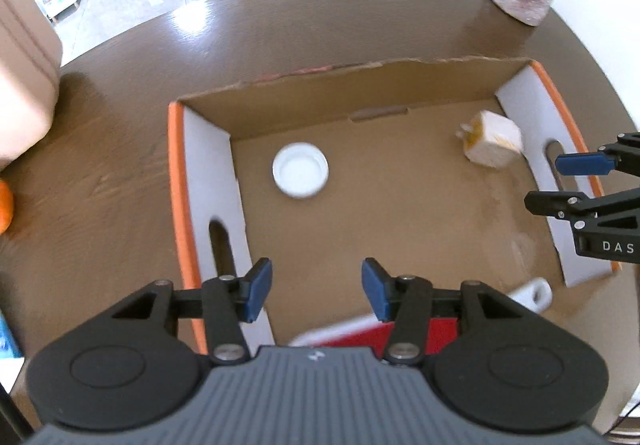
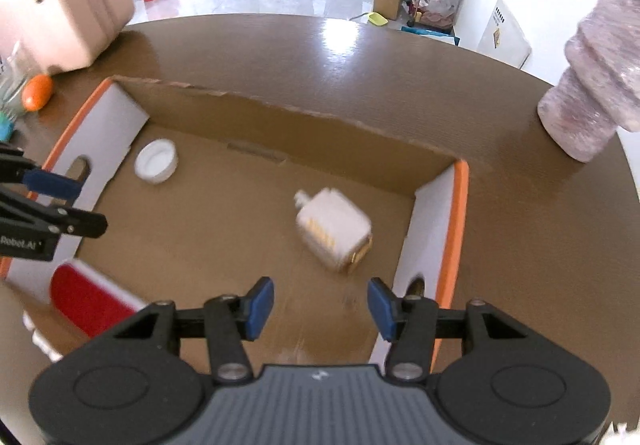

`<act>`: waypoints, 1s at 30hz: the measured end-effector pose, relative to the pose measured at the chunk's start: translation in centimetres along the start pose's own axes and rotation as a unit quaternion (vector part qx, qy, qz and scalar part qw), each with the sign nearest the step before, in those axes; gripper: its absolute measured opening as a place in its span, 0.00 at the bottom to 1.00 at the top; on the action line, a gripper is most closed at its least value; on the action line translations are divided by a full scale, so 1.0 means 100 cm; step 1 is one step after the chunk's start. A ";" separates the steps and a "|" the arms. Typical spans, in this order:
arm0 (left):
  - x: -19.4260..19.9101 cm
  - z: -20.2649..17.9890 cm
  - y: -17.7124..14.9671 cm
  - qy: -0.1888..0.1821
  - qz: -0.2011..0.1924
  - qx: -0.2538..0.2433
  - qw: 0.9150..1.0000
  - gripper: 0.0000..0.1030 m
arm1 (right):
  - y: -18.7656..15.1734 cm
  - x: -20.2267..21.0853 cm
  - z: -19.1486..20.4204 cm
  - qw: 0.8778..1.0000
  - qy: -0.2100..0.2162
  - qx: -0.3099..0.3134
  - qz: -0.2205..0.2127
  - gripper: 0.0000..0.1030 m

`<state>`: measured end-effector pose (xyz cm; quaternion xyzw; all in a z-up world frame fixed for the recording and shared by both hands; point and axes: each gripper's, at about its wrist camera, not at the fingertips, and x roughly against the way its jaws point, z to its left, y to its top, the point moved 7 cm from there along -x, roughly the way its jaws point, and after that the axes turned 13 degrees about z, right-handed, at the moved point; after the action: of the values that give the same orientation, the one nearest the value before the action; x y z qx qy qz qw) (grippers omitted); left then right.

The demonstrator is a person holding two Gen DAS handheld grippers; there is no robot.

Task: Organize rigid objects
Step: 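Open both tools to drop the cap and cube into the box, then move both tools back from the box toward the remaining items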

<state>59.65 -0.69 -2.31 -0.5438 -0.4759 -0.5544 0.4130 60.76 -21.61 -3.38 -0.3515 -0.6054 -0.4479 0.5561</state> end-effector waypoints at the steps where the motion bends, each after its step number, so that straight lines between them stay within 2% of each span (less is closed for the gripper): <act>1: 0.004 -0.001 -0.008 0.000 -0.003 -0.001 1.000 0.50 | -0.008 0.004 0.002 1.000 0.000 0.001 0.000 0.51; 11: 0.027 -0.010 -0.109 0.002 -0.021 -0.006 1.000 0.52 | -0.106 0.043 0.042 1.000 0.012 0.020 -0.017 0.53; 21: 0.036 -0.010 -0.210 -0.011 -0.049 -0.016 0.999 0.53 | -0.204 0.049 0.082 0.999 0.027 0.038 -0.024 0.54; 30: 0.029 -0.010 -0.267 -0.024 -0.059 -0.021 0.998 0.56 | -0.263 0.032 0.089 0.999 0.041 0.024 -0.018 0.54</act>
<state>33.24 3.96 -1.49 -0.5367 -0.5054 -0.5740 0.3565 32.86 -22.77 -3.97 -0.3086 -0.5990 -0.4573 0.5803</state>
